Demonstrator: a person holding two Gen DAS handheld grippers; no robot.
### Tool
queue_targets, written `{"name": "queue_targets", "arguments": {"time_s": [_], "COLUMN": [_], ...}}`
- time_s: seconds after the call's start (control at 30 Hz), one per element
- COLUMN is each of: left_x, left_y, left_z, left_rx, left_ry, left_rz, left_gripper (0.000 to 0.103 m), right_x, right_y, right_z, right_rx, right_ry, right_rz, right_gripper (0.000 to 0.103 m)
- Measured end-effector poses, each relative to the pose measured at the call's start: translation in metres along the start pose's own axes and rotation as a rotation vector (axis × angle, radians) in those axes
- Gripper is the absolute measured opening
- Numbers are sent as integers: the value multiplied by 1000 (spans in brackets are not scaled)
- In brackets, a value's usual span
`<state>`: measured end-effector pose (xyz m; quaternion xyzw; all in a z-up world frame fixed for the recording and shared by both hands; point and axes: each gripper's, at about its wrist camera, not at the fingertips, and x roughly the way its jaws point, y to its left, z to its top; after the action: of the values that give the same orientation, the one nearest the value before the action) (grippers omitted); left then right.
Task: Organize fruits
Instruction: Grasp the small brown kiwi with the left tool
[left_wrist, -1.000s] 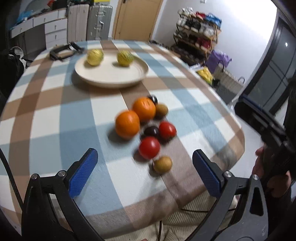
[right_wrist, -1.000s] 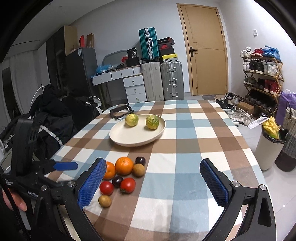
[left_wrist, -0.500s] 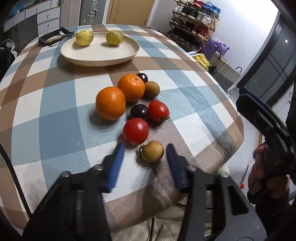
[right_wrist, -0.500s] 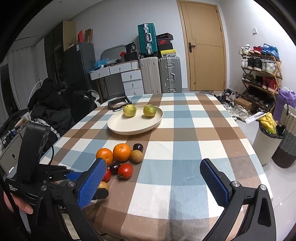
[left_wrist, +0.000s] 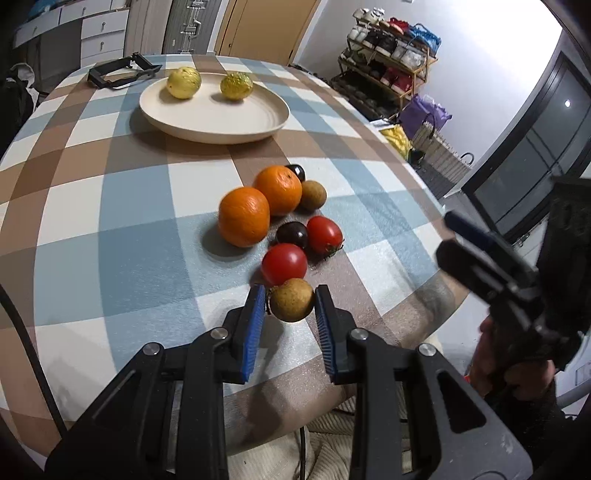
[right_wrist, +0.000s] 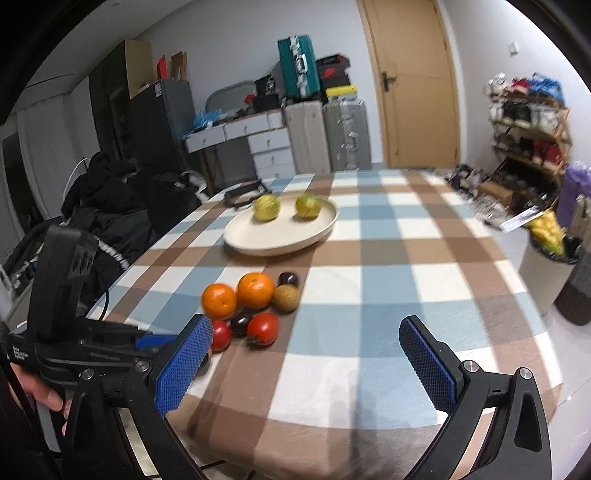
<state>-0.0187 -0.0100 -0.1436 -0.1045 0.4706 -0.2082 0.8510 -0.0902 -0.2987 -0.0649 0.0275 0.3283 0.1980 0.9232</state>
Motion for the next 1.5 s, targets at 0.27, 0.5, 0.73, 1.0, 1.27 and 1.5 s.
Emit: {"name": "queue_targets", "arguments": {"time_s": [0.27, 0.5, 0.73, 1.0, 1.27, 1.5], "left_x": [-31, -40, -32, -30, -27, -20], "left_y": [32, 56, 64, 62, 61, 62], "left_z": [5, 3, 4, 11, 17, 25], "left_rx": [-47, -87, -96, -84, -75, -74], "left_ry": [-69, -78, -68, -73, -73, -65], "left_rz": [14, 41, 49, 69, 83, 90], "left_gripper": [25, 25, 25, 25, 25, 25], "right_x": [26, 59, 75, 83, 89, 85], "right_y": [12, 9, 13, 15, 16, 10], "right_z": [-4, -5, -5, -9, -11, -13], "right_rx": [10, -19, -83, -98, -83, -63], "right_ry": [69, 120, 157, 183, 196, 182], "right_rz": [71, 86, 50, 91, 137, 172], "right_gripper": [103, 102, 77, 52, 24, 23]}}
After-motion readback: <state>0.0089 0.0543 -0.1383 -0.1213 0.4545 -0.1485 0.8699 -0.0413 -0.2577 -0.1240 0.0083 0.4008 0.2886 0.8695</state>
